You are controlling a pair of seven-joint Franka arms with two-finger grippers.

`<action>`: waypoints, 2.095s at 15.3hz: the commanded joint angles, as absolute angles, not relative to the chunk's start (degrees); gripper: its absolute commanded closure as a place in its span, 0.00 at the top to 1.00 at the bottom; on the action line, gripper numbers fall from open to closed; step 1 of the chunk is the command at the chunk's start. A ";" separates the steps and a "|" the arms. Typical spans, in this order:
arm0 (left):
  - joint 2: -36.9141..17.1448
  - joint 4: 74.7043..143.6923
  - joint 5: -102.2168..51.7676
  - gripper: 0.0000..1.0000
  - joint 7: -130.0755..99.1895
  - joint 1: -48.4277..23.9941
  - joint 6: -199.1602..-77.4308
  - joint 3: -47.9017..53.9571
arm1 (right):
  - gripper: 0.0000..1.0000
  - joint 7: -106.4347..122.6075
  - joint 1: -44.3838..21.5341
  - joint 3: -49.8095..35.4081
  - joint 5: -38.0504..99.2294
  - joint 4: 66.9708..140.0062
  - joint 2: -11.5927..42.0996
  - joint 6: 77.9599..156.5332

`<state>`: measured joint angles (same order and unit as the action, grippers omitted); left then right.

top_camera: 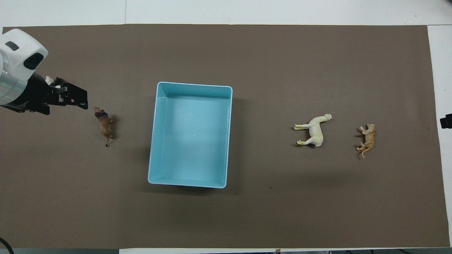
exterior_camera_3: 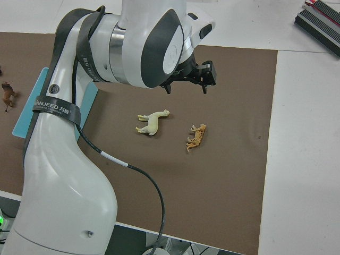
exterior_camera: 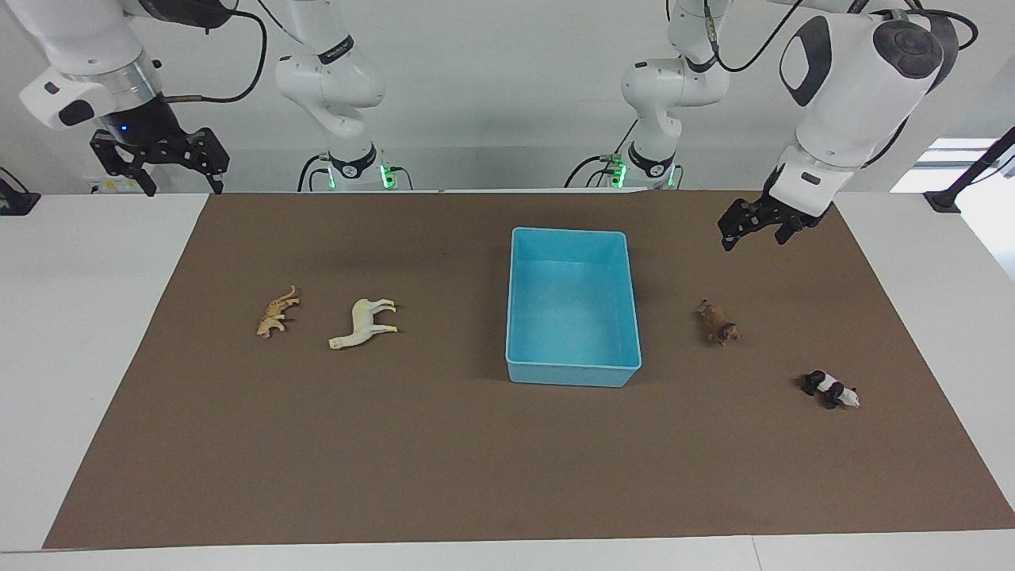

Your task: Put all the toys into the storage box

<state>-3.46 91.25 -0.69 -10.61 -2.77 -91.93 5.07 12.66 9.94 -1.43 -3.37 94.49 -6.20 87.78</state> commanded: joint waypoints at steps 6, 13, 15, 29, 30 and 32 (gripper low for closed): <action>-2.28 106.86 -0.62 1.00 -10.11 2.46 -115.72 4.31 | 1.00 12.48 10.64 -2.11 -2.11 94.92 -6.42 90.44; -2.72 123.56 -0.53 1.00 -5.02 2.90 -132.52 4.31 | 1.00 7.76 2.91 -2.72 -1.93 106.61 -6.95 104.58; -4.30 125.15 -0.53 1.00 -4.92 2.38 -136.57 4.31 | 1.00 0.12 -1.56 -2.73 -1.85 107.13 -4.06 109.31; -7.47 127.90 -0.53 0.00 -3.16 0.44 -139.77 4.31 | 1.00 -1.86 -7.56 -2.81 6.15 119.94 6.95 125.41; -7.82 125.36 -0.53 0.00 -3.16 0.44 -136.27 4.31 | 1.00 -0.54 -7.04 -2.81 6.15 121.97 6.25 126.55; -8.26 118.95 -0.61 0.00 -4.39 0.35 -128.19 4.31 | 1.00 -0.61 -7.03 -2.72 6.15 123.57 5.80 127.79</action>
